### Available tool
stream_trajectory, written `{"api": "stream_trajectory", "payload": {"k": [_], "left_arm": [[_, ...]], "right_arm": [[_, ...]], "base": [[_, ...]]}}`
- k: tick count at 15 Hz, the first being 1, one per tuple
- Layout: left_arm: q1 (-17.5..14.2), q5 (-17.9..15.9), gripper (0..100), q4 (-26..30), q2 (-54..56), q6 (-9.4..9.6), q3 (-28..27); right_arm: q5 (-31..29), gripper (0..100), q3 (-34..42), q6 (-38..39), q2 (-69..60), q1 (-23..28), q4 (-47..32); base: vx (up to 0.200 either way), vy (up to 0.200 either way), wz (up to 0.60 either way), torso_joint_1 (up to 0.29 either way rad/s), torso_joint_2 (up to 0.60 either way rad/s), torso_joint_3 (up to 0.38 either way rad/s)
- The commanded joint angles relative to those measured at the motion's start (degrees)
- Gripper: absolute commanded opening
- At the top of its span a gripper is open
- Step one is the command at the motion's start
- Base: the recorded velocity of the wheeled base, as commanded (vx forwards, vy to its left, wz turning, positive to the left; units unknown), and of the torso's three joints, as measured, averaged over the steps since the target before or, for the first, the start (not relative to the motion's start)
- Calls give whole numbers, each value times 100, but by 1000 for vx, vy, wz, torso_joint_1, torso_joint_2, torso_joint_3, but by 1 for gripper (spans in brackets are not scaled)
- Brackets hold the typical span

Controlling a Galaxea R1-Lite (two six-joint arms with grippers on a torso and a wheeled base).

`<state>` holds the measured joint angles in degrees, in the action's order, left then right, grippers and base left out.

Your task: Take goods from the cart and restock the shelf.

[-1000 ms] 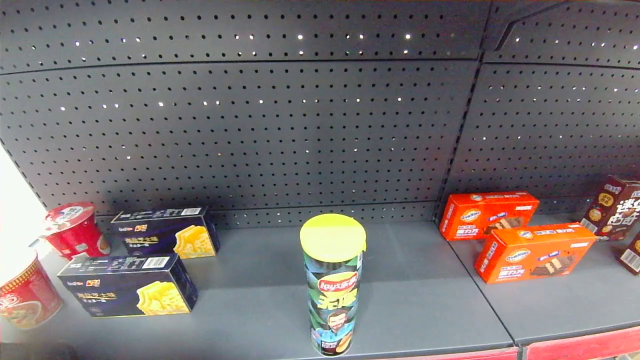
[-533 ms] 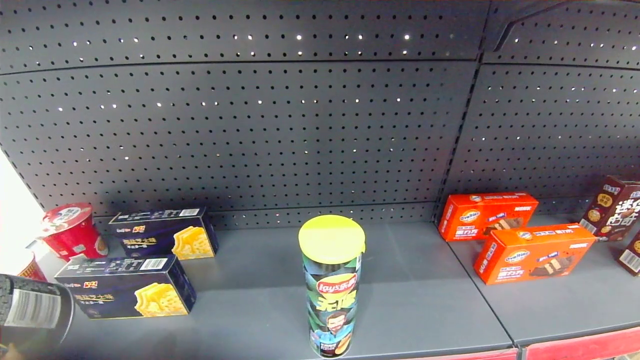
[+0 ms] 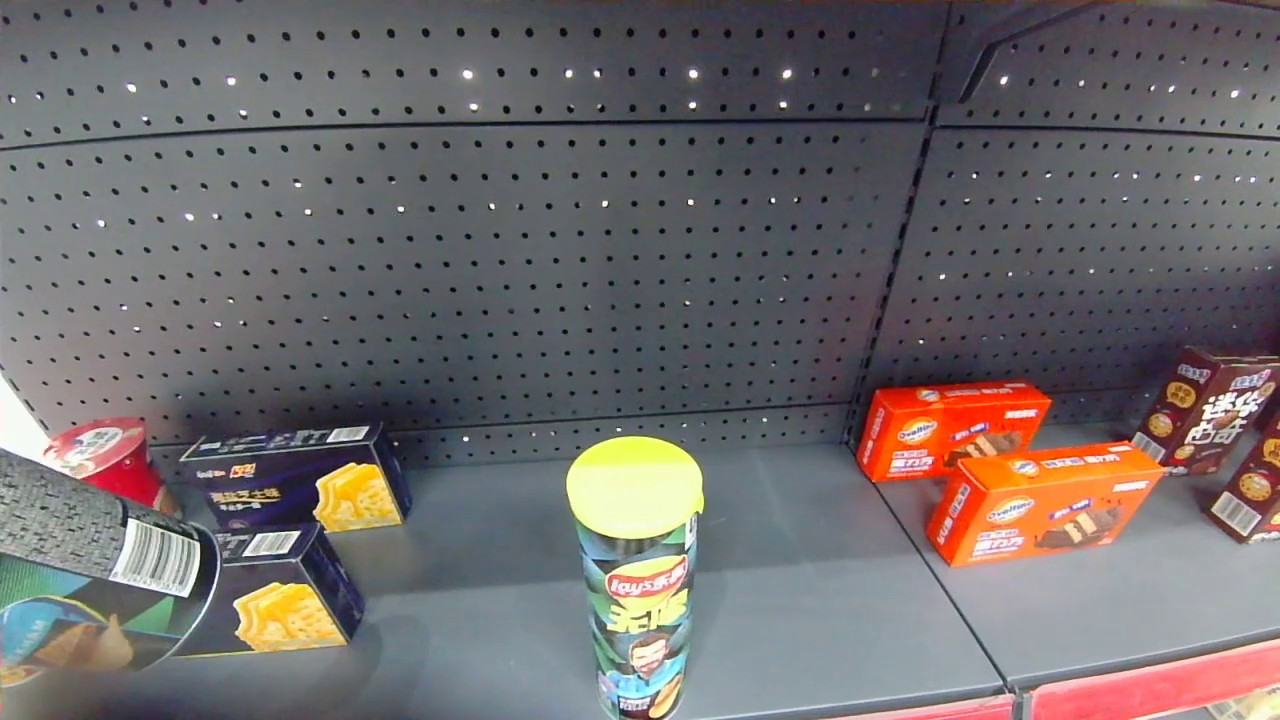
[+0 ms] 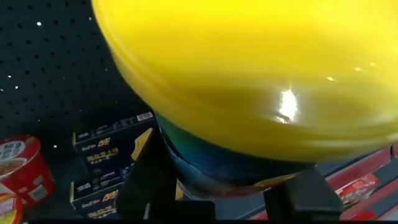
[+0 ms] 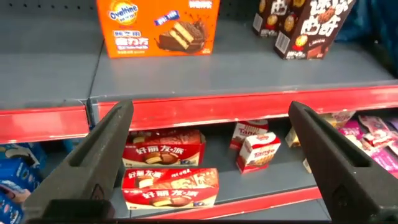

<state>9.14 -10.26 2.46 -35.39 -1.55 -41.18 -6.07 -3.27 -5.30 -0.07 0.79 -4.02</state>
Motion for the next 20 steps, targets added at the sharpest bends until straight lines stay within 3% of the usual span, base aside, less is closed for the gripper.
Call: {"api": "stream_trajectory", "payload": {"k": [1, 5, 7, 9, 10, 11, 13, 16, 20], "left_arm": [[9, -99, 0, 0, -258, -3, -118], [53, -977, 0, -220, -1234, -3, -567], [26, -977, 0, -571, -1805, -82, -487], [35, -1048, 0, -1020, -2306, -416, -496], [26, -1109, 0, -1072, -2526, -487, -505], [17, -1206, 0, -1134, -2833, -487, -540], [26, -1259, 0, -1776, -3317, -496, -426], [53, -1259, 0, -3270, -4459, -522, -382], [272, -1320, 0, -3463, -4899, -513, -356]], "right_arm": [[1, 100, 2, 3, 7, 0, -2], [80, 100, 2, 3, 7, 0, -2], [299, 100, 2, -6, 7, 0, -11], [335, 100, 10, 38, 7, 0, -2], [352, 100, 10, 21, 7, 0, -2], [387, 100, 10, 21, 7, 0, -2], [379, 100, 19, 170, 7, 0, 7], [379, 100, 19, 231, 7, 0, -2], [379, 100, 19, 170, 7, 0, -2]], "base": [[0, 0, 0, 0, 0, 0], [0, 0, 0, 0, 0, 0], [0, 0, 0, 0, 0, 0], [0, 0, 0, 0, 0, 0], [0, 0, 0, 0, 0, 0], [0, 0, 0, 0, 0, 0], [0, 0, 0, 0, 0, 0], [0, 0, 0, 0, 0, 0], [0, 0, 0, 0, 0, 0]]}}
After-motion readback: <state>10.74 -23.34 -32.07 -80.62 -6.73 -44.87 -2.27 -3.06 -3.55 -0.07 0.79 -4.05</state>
